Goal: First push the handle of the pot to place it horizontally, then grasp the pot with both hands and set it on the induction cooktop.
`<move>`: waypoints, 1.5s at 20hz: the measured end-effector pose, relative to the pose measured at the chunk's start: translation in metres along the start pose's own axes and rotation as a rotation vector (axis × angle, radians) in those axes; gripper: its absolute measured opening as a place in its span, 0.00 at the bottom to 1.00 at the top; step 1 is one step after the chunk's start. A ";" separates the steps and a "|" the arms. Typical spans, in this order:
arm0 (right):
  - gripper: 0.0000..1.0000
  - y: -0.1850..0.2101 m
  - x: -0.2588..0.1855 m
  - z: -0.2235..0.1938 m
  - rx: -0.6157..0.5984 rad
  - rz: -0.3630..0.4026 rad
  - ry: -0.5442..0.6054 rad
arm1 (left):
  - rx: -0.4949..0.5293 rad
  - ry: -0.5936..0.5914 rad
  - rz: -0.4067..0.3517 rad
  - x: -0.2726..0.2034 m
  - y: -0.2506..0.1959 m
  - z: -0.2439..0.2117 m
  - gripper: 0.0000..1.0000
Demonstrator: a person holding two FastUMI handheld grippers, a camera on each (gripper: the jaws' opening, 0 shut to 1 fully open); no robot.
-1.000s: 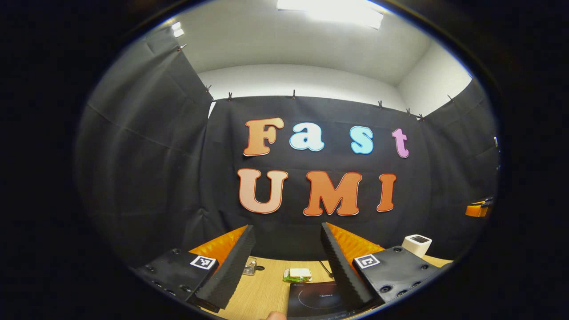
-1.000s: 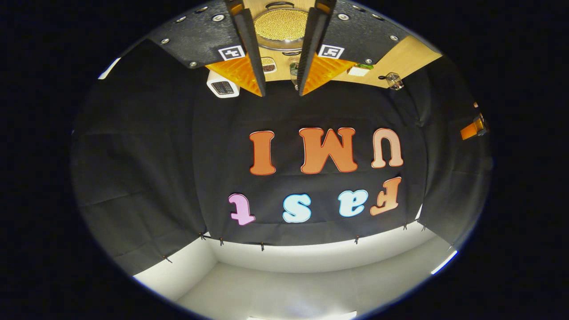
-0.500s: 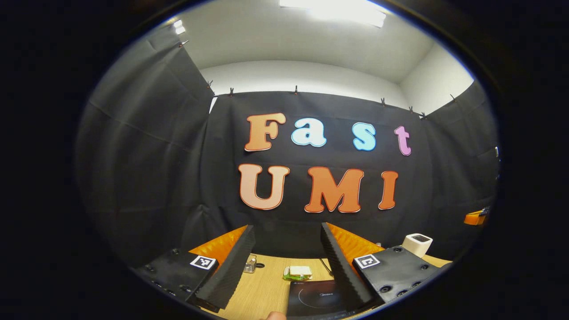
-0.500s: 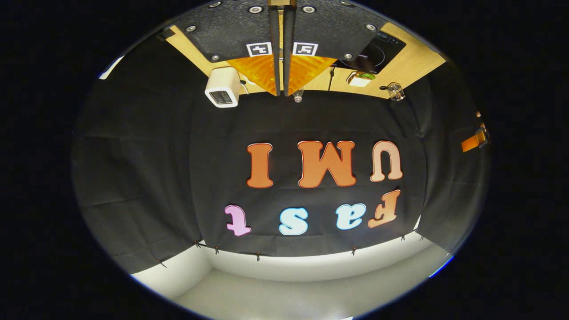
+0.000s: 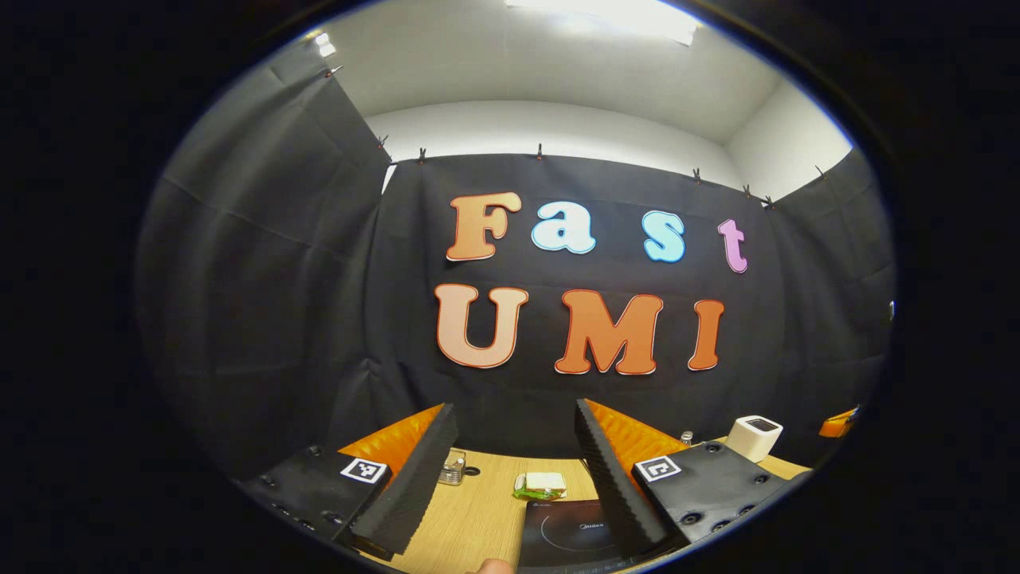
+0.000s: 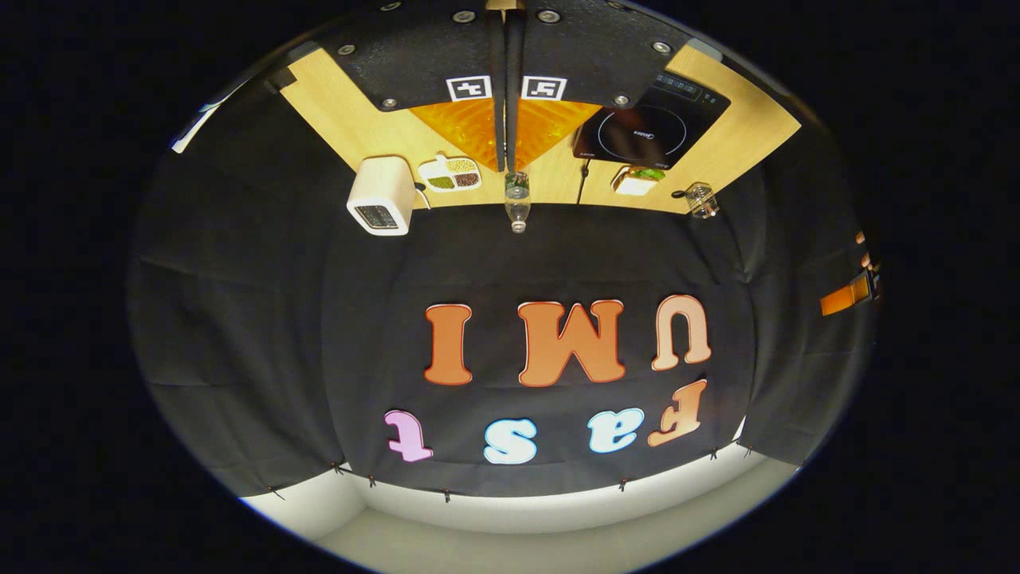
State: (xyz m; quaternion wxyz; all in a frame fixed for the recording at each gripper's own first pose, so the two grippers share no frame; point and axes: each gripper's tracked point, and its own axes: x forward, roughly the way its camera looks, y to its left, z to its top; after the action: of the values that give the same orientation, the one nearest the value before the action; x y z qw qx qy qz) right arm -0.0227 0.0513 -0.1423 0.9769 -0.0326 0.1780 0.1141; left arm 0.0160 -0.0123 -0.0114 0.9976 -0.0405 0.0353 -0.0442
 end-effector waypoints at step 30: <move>0.00 0.049 0.011 -0.228 -0.042 0.136 0.546 | -0.031 0.036 -0.012 -0.001 -0.003 -0.009 0.98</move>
State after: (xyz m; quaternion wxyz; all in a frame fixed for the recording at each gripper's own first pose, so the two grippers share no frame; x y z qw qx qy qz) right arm -0.1018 0.0771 -0.3607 0.8820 -0.0702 0.4338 0.1700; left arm 0.0146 -0.0159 -0.0200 0.9958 -0.0552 0.0538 -0.0503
